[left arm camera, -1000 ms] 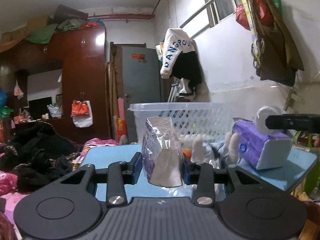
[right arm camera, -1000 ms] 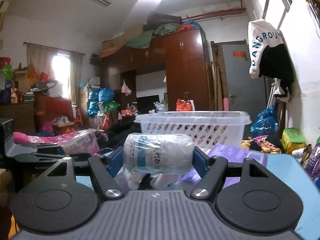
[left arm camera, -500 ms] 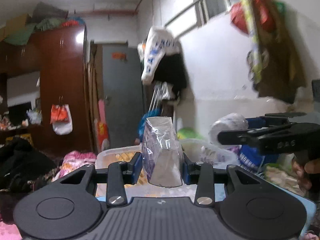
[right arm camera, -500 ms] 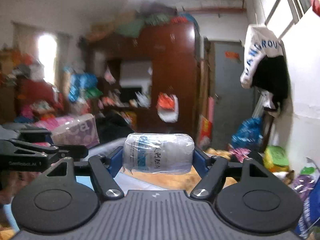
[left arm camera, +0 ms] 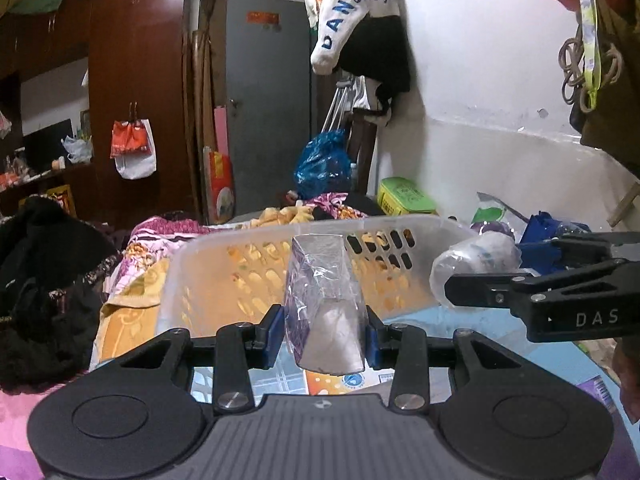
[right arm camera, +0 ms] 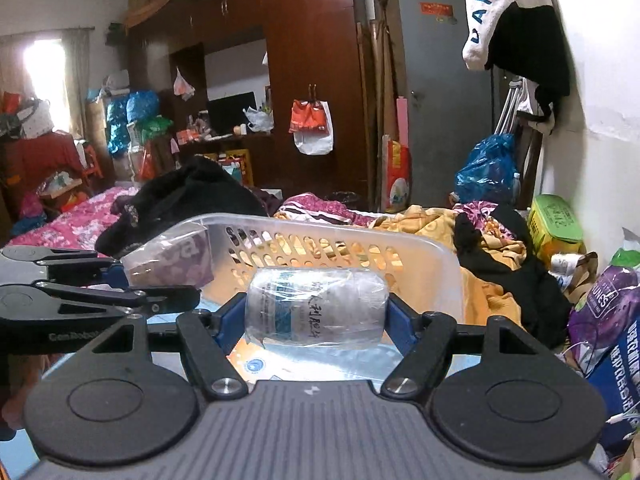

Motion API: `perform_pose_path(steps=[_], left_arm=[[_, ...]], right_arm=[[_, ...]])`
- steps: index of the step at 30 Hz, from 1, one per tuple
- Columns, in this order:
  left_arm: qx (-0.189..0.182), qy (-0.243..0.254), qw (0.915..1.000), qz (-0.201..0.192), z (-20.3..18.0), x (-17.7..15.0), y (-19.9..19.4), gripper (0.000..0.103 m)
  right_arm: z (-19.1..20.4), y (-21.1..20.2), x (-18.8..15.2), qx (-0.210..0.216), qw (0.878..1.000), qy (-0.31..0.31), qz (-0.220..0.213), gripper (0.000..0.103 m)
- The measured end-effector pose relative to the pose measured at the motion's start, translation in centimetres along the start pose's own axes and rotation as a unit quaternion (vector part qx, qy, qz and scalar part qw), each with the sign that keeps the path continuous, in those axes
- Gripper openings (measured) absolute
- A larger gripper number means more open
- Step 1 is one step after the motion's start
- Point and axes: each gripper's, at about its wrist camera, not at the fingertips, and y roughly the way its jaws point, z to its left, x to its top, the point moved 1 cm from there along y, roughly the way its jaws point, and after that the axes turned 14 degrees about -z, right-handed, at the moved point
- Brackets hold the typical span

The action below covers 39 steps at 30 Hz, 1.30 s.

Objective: Organize objects

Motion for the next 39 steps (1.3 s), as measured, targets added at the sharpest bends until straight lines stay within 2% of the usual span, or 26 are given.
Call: perform_pose_path(steps=[1,2,3,4,5,9,11,15,18,22,25,27,28,30,32,35,39], left_arm=[[-0.004,0.002,1.0000,-0.001,0.0,-0.2,0.0,0.044],[-0.002,0.005,1.0000,-0.007,-0.1,-0.2,0.0,0.048],[0.005,0.009,0.9999,-0.012,-0.1,-0.2,0.0,0.056],[0.012,0.012,0.9997,-0.016,-0.2,-0.2,-0.1,0.079],[0.015,0.012,0.9995,-0.026,-0.1,-0.3,-0.5,0.091],[0.027,0.014,0.9979,-0.057,-0.3,-0.2,-2.9,0.092],[0.034,0.014,0.9960,-0.082,-0.6,-1.0,-5.6,0.092],[0.035,0.007,0.9955,-0.088,-1.4,-3.9,-9.9,0.092],[0.015,-0.004,0.9961,-0.087,-1.7,-6.7,-12.0,0.092],[0.018,-0.012,0.9959,-0.087,-1.3,-8.8,-12.6,0.090],[0.033,0.002,0.9957,-0.086,-0.7,-9.3,-12.3,0.090],[0.030,-0.005,0.9958,-0.087,-0.3,-9.5,-12.3,0.086],[0.028,-0.005,0.9958,-0.087,-0.1,-9.7,-12.5,0.084],[0.022,-0.005,0.9959,-0.088,0.1,-9.8,-12.5,0.084],[0.024,-0.004,0.9956,-0.091,0.2,-9.9,-12.7,0.084],[0.020,-0.003,0.9957,-0.091,0.0,-10.0,-12.5,0.080],[0.008,0.007,0.9959,-0.090,-0.8,-10.4,-12.4,0.079]], right_arm=[[-0.2,0.2,0.3,-0.003,1.000,0.002,0.001,0.076],[-0.3,0.1,0.3,-0.007,1.000,0.005,0.002,0.082],[-0.5,0.1,0.6,-0.010,1.000,0.008,-0.001,0.094],[-0.6,-0.3,0.7,-0.013,1.000,0.012,-0.009,0.100],[-0.7,-0.9,0.9,-0.017,1.000,0.016,-0.018,0.103],[-0.9,-4.0,1.0,-0.026,0.998,0.043,-0.026,0.103],[-0.3,-7.3,-0.1,-0.012,0.995,0.077,-0.056,0.103],[2.8,-12.7,-4.8,0.066,0.990,0.084,-0.089,0.103],[5.1,-14.9,-8.6,0.065,0.989,0.062,-0.115,0.103],[7.8,-14.9,-11.3,0.058,0.990,0.027,-0.126,0.099],[8.8,-14.5,-11.6,0.054,0.990,0.007,-0.128,0.089],[9.0,-14.3,-11.7,0.055,0.991,0.002,-0.125,0.083],[9.2,-14.1,-11.8,0.056,0.991,-0.003,-0.119,0.079],[9.2,-13.6,-12.0,0.049,0.993,-0.012,-0.109,0.059],[8.8,-13.4,-11.8,0.040,0.993,-0.018,-0.107,0.051],[8.1,-13.6,-11.6,0.030,0.993,-0.004,-0.112,0.049],[8.3,-13.0,-11.3,0.014,0.994,-0.014,-0.103,0.049]])
